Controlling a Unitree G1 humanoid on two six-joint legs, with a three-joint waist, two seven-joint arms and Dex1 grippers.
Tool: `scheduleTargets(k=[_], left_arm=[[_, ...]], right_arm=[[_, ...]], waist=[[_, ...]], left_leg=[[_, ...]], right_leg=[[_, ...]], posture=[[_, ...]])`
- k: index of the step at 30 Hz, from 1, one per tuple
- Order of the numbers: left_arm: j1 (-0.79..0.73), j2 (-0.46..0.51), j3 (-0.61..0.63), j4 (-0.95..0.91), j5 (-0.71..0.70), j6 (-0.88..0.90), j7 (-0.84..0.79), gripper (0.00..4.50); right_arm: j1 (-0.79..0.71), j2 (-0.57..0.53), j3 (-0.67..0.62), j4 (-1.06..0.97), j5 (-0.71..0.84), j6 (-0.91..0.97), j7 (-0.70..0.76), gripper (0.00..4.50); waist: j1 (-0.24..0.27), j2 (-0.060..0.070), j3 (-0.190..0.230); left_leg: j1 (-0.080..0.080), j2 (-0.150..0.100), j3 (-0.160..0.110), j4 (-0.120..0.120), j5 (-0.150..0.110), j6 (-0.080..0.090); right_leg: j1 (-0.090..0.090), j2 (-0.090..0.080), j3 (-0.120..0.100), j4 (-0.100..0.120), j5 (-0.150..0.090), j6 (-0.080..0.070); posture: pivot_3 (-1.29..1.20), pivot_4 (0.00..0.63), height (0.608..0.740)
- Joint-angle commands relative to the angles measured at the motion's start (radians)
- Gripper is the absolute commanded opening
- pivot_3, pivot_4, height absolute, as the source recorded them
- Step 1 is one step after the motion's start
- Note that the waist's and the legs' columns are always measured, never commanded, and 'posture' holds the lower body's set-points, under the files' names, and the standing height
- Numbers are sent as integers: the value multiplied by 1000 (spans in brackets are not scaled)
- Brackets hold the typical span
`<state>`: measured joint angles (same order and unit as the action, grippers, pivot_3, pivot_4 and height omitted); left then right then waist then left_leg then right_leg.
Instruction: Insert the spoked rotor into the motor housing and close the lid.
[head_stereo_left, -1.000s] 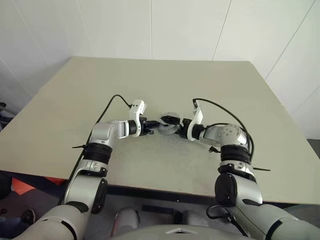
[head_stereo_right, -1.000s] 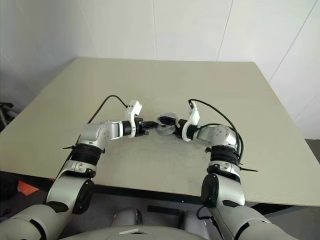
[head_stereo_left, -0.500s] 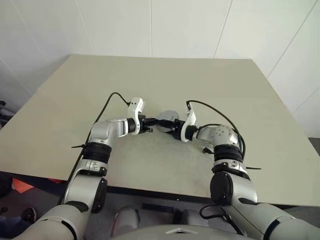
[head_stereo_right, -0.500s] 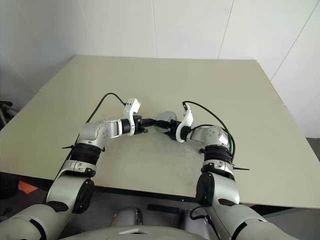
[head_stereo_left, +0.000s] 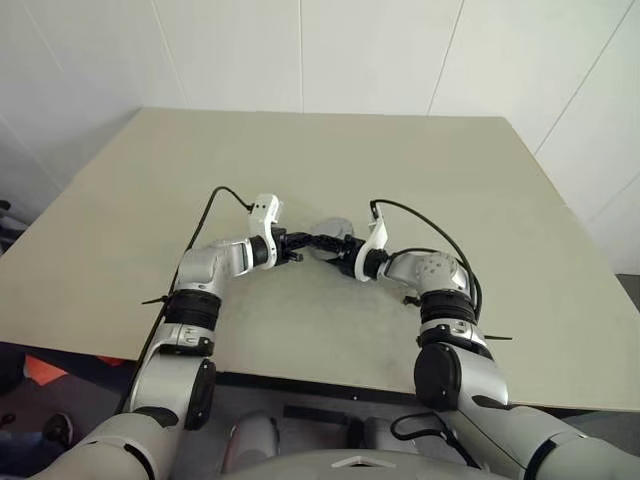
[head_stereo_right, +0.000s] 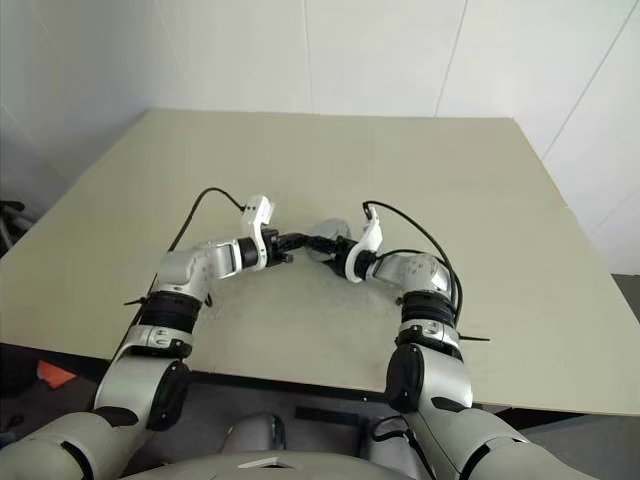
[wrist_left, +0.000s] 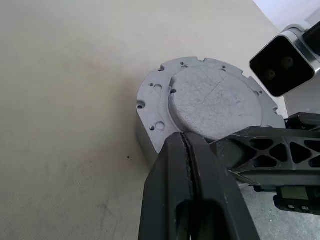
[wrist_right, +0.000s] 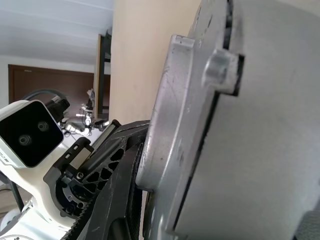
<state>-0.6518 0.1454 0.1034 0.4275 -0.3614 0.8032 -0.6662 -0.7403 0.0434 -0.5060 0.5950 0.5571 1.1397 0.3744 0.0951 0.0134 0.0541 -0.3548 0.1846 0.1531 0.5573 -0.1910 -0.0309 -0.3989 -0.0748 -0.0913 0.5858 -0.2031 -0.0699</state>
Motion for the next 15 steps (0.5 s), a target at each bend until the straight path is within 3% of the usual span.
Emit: scheduleTargets(k=[1,4,15], left_arm=[[14,13,56,-33,-51,-10,12,0],[16,29,122,-40,-98,-10,30,0],[19,76,285,-51,-253,47,68,0]], right_arm=[[-46,12,36,-117,108,8,100,2057],[-27,-7,77,-185,152,58,174,2057],[11,-65,169,-343,288,170,302,2057]], waist=[[1,0,0],[1,0,0],[27,0,1]], left_leg=[[-2,0,0,1,0,0],[-11,1,-1,5,0,3],[-13,2,-1,11,-3,5]], right_leg=[[-2,0,0,1,0,0],[-9,0,-1,3,0,-1],[-8,0,-1,4,0,0]], posture=[[0,0,740],[0,0,740],[0,0,740]])
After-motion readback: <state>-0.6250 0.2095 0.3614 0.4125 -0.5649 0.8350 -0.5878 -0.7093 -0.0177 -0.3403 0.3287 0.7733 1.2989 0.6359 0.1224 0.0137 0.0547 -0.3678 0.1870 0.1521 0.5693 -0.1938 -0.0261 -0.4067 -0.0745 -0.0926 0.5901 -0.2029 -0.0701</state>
